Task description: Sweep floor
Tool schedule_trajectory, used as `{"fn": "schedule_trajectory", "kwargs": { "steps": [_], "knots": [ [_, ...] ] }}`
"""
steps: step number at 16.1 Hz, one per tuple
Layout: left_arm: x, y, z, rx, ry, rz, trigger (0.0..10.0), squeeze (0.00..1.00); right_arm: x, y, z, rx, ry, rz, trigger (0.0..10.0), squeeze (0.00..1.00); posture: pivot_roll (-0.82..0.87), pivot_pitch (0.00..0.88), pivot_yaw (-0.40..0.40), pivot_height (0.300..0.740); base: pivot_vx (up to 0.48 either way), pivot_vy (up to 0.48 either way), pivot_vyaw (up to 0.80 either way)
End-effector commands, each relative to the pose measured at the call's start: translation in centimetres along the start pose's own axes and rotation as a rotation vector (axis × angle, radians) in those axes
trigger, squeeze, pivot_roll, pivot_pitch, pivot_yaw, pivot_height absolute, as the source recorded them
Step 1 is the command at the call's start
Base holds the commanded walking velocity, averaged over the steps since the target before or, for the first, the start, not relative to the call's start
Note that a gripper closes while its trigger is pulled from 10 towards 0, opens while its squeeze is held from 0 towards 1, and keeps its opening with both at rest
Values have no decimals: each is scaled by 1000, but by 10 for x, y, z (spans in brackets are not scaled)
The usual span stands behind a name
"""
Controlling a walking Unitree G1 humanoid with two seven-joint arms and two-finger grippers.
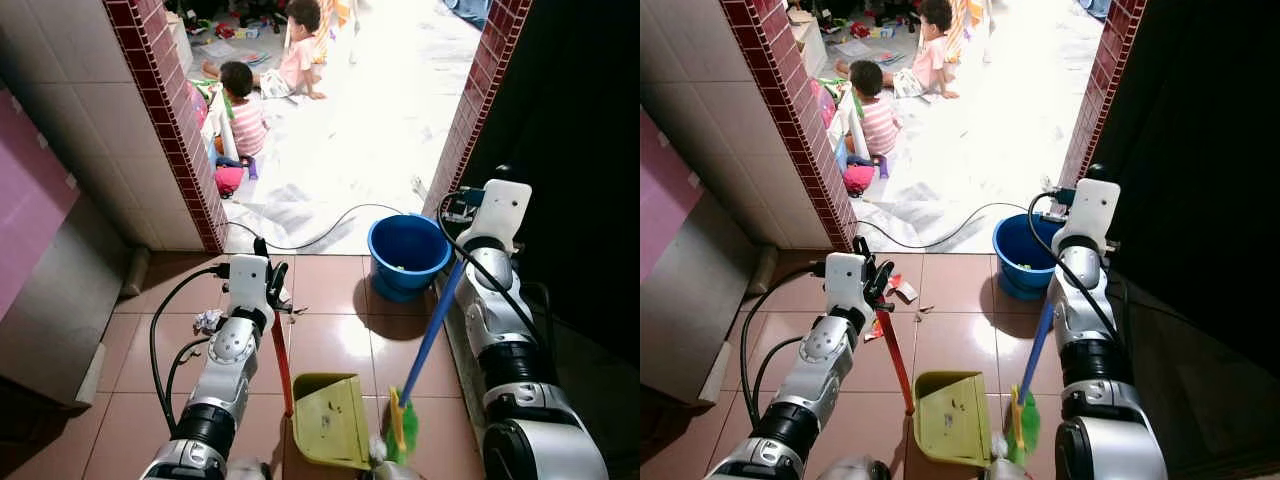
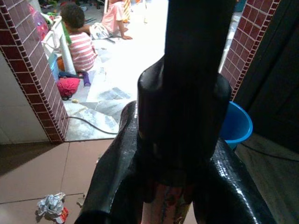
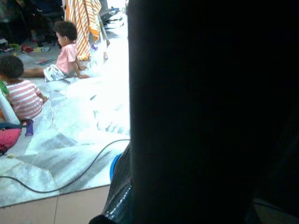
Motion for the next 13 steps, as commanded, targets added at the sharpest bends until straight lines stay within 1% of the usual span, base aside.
{"fn": "schedule_trajectory", "kwargs": {
  "steps": [1,4,5,6,8,9,10,12,13],
  "knots": [
    [-3,-10,2,16,-6,-52,10000,0,4,13,-7,29,2,46,10000,0,-27,0,25,740,0,0,0],
    [-3,-11,3,16,-8,-57,10000,0,4,17,-18,59,35,63,10000,0,-27,0,24,740,0,0,0],
    [-3,-11,3,15,-10,-59,10000,0,3,18,-24,92,68,62,10000,0,-27,0,23,740,0,0,0],
    [-3,-11,4,14,-10,-59,10000,0,2,17,-32,130,132,42,10000,0,-28,0,23,740,0,0,0],
    [-3,-11,4,13,-9,-58,10000,0,0,18,-39,148,184,39,10000,0,-28,0,22,740,0,0,0],
    [-2,-10,4,13,-5,-51,10000,0,-3,22,-47,212,263,37,10000,0,-28,0,22,740,0,0,0],
    [-2,-9,3,12,-2,-44,10000,0,-5,27,-51,249,302,51,10000,0,-29,0,23,740,0,0,0],
    [-1,-7,3,12,0,-34,10000,0,-6,34,-54,263,344,81,10000,0,-29,0,23,740,0,0,0],
    [0,-3,2,8,4,-18,10000,0,-5,37,-54,245,367,104,10000,0,-24,0,22,740,0,0,0]
  ]
}}
Point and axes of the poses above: a point about 5 cm out from each wrist's last joint towards the gripper, its own x axis pointing out of the wrist towards the gripper, its own y axis along the axis of the wrist's last joint, z = x × y, the point moved 1 cm from there along x, pointing out of the wrist towards the gripper, and after that the axes turned 7 degrees about -x, right-handed, at the moved point
